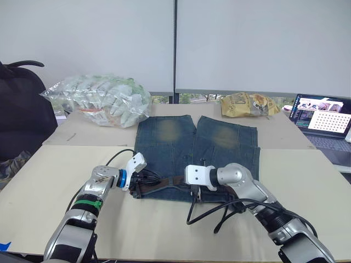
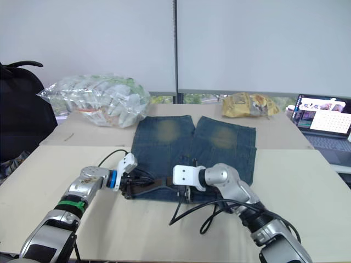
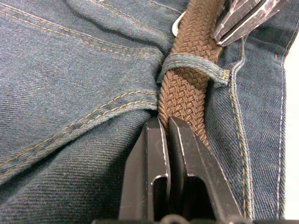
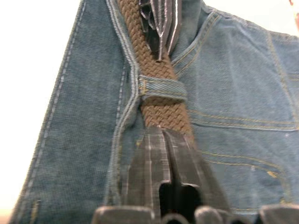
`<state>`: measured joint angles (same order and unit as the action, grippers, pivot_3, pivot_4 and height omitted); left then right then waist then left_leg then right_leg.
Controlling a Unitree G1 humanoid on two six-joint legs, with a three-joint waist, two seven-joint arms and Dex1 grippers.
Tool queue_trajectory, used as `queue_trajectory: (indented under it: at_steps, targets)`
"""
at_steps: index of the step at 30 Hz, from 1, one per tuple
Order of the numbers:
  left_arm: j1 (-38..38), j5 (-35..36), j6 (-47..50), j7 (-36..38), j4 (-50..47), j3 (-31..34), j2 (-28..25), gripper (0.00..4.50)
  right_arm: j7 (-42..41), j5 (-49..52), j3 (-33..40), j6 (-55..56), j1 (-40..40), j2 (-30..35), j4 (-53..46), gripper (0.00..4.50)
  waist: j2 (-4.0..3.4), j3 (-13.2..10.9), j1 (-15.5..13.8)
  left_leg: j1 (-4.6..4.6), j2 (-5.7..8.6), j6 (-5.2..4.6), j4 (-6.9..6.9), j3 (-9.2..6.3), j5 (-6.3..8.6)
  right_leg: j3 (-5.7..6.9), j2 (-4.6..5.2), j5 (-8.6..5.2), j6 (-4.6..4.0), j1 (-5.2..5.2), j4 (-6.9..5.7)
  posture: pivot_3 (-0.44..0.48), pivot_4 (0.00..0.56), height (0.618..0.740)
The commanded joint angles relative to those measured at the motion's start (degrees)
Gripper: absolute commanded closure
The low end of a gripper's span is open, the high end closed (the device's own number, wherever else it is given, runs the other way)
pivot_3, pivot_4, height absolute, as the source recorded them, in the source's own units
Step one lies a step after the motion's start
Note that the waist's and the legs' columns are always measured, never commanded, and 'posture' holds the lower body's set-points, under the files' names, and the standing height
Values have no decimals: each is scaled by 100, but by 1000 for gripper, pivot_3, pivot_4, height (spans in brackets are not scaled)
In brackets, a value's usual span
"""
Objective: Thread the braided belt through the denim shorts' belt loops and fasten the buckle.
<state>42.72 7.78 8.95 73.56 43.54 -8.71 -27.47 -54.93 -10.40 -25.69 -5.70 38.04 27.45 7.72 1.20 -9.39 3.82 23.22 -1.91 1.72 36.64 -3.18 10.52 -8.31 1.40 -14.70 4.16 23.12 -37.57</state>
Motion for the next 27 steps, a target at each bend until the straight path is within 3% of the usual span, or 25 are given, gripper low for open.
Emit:
queue_trajectory:
  at_steps: [1,8,14,22,23,27]
  targets:
    - [-163,-306,62,-176,239,-192,62,4500,18,40,185,-74,43,20,-220,4424,0,0,-1,0,0,0,0,0,0,0,0,0,0,0,0,0,150,740]
    - [-146,-310,41,-183,271,-189,71,4500,-176,188,211,56,-5,102,-360,4424,0,0,-1,0,0,0,0,0,0,1,0,-1,1,0,2,0,150,740]
    - [-153,-309,28,-171,275,-192,73,4500,106,-158,111,93,0,83,-273,2655,0,0,-1,-1,-1,0,0,0,0,0,0,-1,1,0,3,0,150,740]
    - [-131,-318,17,-183,284,-191,77,4500,146,-324,33,39,14,19,-155,2655,0,0,-1,0,0,1,-1,0,0,0,0,-1,1,0,4,0,150,740]
    - [-131,-317,19,-184,283,-190,77,4500,152,-325,33,26,14,0,-157,3200,0,0,-1,0,-1,1,-1,0,0,0,0,-1,1,0,5,0,150,740]
    - [-138,-323,17,-183,276,-183,79,4500,98,-148,103,-129,-18,-117,-270,4439,0,0,3,-2,-1,1,-2,0,0,0,0,-2,1,0,4,0,150,740]
